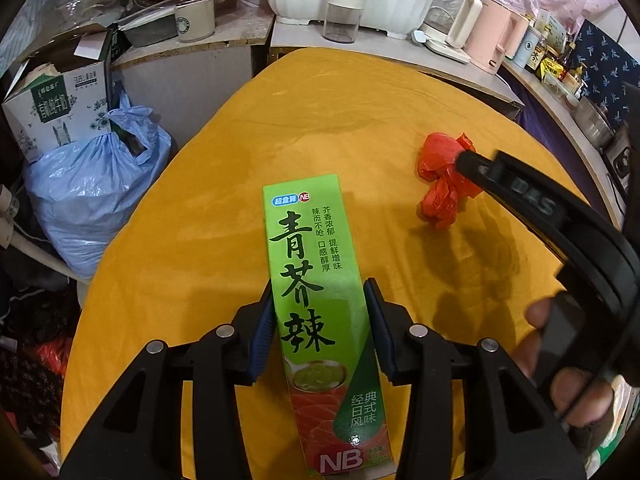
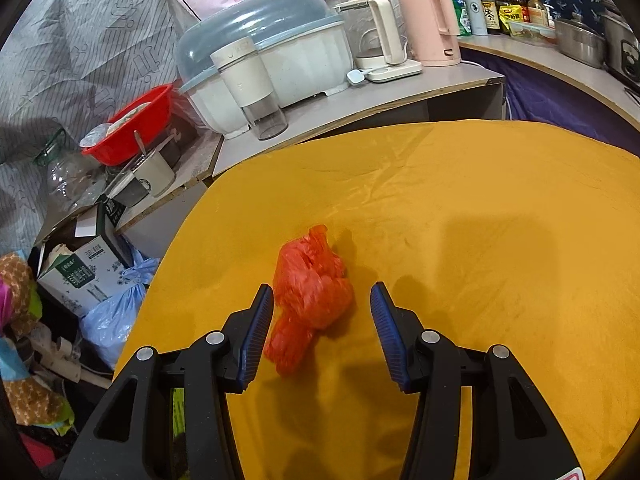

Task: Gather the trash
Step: 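Grasp the green NB carton with the left gripper while the right gripper grasps the red bag, then carry the green carton and red bag over the white bin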

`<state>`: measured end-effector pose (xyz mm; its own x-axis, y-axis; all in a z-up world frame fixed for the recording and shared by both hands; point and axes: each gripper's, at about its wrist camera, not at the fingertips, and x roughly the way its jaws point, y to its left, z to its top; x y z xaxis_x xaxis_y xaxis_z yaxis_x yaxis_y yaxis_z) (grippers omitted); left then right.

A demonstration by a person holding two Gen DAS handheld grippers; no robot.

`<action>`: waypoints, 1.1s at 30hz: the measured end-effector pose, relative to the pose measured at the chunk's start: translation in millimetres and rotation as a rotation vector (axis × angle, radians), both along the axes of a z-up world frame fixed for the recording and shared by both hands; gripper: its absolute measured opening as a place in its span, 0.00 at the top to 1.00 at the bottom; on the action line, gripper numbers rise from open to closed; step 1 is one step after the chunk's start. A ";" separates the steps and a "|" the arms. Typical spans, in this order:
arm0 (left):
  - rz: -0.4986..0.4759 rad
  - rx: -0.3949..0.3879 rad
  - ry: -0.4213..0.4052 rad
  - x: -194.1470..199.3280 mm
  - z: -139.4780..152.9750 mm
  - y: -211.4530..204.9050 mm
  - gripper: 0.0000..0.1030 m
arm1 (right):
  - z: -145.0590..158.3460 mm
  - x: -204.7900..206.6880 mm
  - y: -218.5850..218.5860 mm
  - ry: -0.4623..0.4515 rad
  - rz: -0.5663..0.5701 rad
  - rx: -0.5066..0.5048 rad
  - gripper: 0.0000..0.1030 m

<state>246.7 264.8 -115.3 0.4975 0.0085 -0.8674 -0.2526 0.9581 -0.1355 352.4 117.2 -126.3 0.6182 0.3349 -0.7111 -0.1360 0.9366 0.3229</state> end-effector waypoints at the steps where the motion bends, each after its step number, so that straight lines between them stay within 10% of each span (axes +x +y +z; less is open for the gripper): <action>1: -0.002 -0.002 0.001 1.0 -0.7 0.1 0.60 | -2.4 2.7 2.3 0.008 0.003 -0.002 0.52; 7: -0.010 -0.014 0.006 2.1 -3.9 -0.9 0.60 | -7.1 -0.6 1.5 0.014 0.018 -0.015 0.75; 33: -0.315 -0.022 -0.092 -84.7 61.7 -174.7 0.60 | 53.5 -198.0 -227.3 -0.078 -0.363 0.043 0.77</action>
